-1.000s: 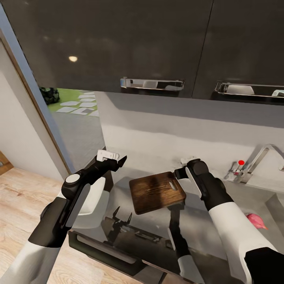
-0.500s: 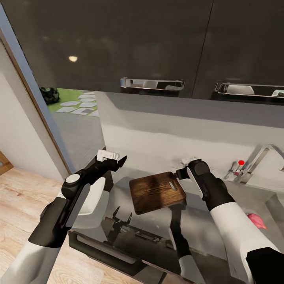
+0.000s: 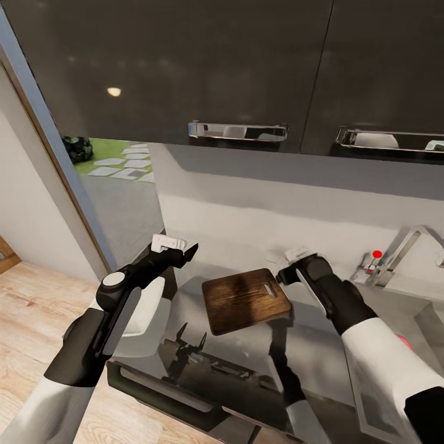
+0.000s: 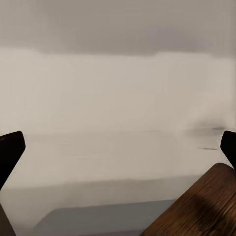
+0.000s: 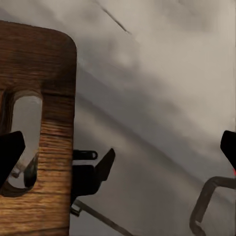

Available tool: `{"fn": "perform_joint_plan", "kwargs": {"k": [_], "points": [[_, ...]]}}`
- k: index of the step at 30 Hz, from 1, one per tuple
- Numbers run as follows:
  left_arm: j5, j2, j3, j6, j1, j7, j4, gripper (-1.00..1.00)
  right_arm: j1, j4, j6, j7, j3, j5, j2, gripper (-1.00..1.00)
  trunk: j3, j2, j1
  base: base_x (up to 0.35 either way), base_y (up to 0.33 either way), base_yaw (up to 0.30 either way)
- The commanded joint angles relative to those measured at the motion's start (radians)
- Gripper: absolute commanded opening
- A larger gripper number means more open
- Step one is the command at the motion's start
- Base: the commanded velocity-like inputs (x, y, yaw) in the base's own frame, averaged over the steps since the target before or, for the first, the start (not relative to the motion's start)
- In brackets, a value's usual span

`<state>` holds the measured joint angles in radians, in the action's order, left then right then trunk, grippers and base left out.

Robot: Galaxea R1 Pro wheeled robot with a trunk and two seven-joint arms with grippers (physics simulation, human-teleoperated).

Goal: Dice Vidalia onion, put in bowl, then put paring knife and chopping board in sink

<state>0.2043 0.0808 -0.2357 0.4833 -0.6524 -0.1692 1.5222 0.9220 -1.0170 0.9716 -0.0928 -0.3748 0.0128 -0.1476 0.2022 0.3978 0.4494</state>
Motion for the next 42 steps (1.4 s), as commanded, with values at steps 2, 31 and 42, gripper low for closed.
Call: {"fn": "perform_joint_plan", "kwargs": {"k": [2,31,42], "points": [[0.006,0.001,-0.001,0.006,-0.001,0.000,0.001,1.00,0.001,-0.001,-0.001,-0.024,-0.021,0.003,-0.008,1.00,0.002,0.002,0.001,0.000,0.000,0.000],[0.006,-0.003,-0.001,0.006,-0.001,0.000,-0.002,1.00,0.001,-0.002,-0.002,-0.159,-0.014,-0.003,-0.016,1.00,0.002,0.002,0.001,0.000,0.000,0.000],[0.006,-0.004,-0.001,0.006,-0.001,0.000,-0.002,1.00,0.001,-0.002,0.001,-0.250,0.045,-0.002,-0.018,1.00,0.002,0.002,0.001,0.000,0.000,0.000]]}}
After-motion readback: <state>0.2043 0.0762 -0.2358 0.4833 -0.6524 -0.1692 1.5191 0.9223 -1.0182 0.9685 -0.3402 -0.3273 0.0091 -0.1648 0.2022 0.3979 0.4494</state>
